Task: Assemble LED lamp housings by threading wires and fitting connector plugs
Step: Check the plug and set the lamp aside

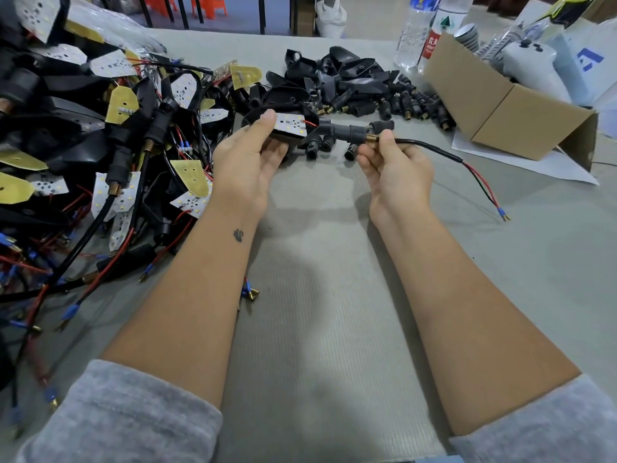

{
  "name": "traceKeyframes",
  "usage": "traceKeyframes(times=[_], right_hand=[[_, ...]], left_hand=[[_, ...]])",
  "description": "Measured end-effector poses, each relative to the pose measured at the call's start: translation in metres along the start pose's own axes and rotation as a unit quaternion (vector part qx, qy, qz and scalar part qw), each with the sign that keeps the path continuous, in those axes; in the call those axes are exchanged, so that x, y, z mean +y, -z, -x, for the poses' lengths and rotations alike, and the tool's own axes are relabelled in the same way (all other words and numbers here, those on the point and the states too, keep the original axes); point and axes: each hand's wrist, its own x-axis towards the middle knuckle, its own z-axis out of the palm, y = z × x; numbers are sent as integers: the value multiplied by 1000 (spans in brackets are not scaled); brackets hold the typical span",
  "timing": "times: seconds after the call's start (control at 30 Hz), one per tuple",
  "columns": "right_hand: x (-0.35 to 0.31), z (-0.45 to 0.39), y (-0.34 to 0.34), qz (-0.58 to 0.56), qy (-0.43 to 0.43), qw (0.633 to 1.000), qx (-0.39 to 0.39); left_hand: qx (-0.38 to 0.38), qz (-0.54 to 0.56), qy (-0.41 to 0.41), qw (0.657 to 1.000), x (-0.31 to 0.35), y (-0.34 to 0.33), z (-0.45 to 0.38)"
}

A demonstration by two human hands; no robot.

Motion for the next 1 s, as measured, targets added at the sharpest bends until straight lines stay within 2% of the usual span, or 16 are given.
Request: traceKeyframes(times=[0.23, 0.5, 0.6, 0.7, 0.8, 1.0], right_hand=[[1, -1, 0, 15, 13, 1000, 6], [1, 1, 0, -6, 8, 1000, -2], [1, 3, -2, -20, 9, 1000, -11], [2, 4, -4, -29, 3, 999, -31], [3, 7, -5, -30, -19, 997, -70], [6, 11, -9, -20, -56, 988, -145]], left_hand=[[17, -40, -24, 999, -5, -2, 2], [17, -55, 1, 998, -7, 0, -4], [-12, -75, 35, 996, -9, -1, -6], [-82, -99, 66, 989, -13, -4, -5], [-117, -122, 55, 984, -16, -6, -3], [-131, -33, 38, 990, -11, -7, -2]])
